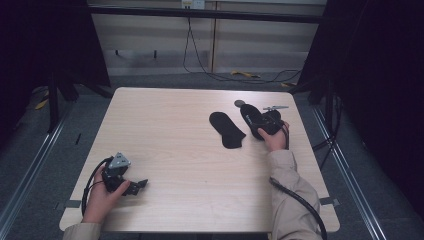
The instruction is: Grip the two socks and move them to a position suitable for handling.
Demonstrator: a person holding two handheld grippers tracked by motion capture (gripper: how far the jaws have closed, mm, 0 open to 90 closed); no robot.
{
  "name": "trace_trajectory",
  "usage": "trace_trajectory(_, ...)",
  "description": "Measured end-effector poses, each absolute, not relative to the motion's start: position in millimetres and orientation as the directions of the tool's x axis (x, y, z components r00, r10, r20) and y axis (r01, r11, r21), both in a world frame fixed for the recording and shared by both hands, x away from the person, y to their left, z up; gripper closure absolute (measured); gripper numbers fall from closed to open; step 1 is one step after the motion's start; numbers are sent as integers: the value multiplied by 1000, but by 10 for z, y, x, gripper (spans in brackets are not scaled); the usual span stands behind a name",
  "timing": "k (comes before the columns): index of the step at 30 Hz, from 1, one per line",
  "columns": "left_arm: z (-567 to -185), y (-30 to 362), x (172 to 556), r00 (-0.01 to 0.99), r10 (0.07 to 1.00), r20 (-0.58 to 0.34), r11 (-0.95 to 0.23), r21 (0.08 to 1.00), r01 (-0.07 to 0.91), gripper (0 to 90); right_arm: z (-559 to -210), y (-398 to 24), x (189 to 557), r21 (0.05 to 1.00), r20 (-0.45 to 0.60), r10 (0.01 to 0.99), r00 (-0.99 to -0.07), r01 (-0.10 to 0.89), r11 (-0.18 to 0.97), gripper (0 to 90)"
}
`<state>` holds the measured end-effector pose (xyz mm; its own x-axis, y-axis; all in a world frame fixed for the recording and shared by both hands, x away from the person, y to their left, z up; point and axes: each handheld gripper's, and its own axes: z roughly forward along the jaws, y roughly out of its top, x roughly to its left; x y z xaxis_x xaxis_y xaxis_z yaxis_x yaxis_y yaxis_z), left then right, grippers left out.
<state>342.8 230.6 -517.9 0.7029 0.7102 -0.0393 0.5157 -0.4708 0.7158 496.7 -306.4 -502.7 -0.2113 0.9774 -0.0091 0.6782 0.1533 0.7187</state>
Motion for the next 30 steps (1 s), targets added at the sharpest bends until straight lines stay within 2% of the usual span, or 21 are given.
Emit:
trace_trajectory(1, -5178, 2306, 3428, 703, 710, -39, -471, 716, 515, 0, -5010, -3077, 4939, 719, 0, 980, -200, 681, 139, 713)
trace_trajectory(2, -5178, 2307, 3427, 703, 710, -41, -471, 715, 516, 0, -4997, -3096, 4927, 714, 21, 980, -198, 689, 124, 770)
trace_trajectory(3, -5178, 2307, 3427, 703, 710, -41, -471, 715, 516, 0, -4997, -3096, 4927, 714, 21, 980, -198, 689, 124, 770)
trace_trajectory(4, -5178, 2307, 3426, 704, 709, -40, -472, 715, 516, 0, -4965, -3121, 4883, 717, 11, 984, -179, 687, 117, 840)
trace_trajectory(11, -5178, 2307, 3427, 704, 709, -40, -471, 716, 515, 0, -4789, -3162, 4722, 756, 11, 977, -211, 641, 130, 849)
trace_trajectory(18, -5179, 2306, 3427, 703, 710, -42, -469, 717, 516, 0, -4440, -3090, 4489, 810, -9, 951, -308, 556, 187, 849)
trace_trajectory(20, -5179, 2306, 3427, 703, 710, -41, -469, 717, 516, 0, -4288, -2968, 4352, 828, -19, 922, -386, 511, 231, 849)
trace_trajectory(21, -5179, 2306, 3427, 703, 710, -41, -469, 717, 516, 0, -4288, -2968, 4352, 828, -19, 922, -386, 511, 231, 849)
trace_trajectory(22, -5179, 2306, 3427, 703, 710, -41, -469, 717, 516, 0, -4180, -2841, 4235, 840, -16, 897, -442, 481, 252, 849)
trace_trajectory(24, -5179, 2306, 3428, 703, 710, -42, -469, 717, 516, 0, -4122, -2759, 4168, 845, -22, 879, -476, 462, 271, 849)
trace_trajectory(26, -5179, 2306, 3427, 703, 710, -41, -470, 716, 516, 0, -3964, -2470, 3933, 856, -50, 808, -587, 391, 337, 848)
trace_trajectory(27, -5179, 2306, 3427, 703, 710, -41, -470, 716, 516, 0, -3964, -2470, 3933, 856, -50, 808, -587, 391, 337, 848)
trace_trajectory(30, -5178, 2306, 3426, 703, 710, -41, -470, 715, 517, 0, -3911, -2148, 3643, 865, -60, 713, -698, 320, 387, 847)
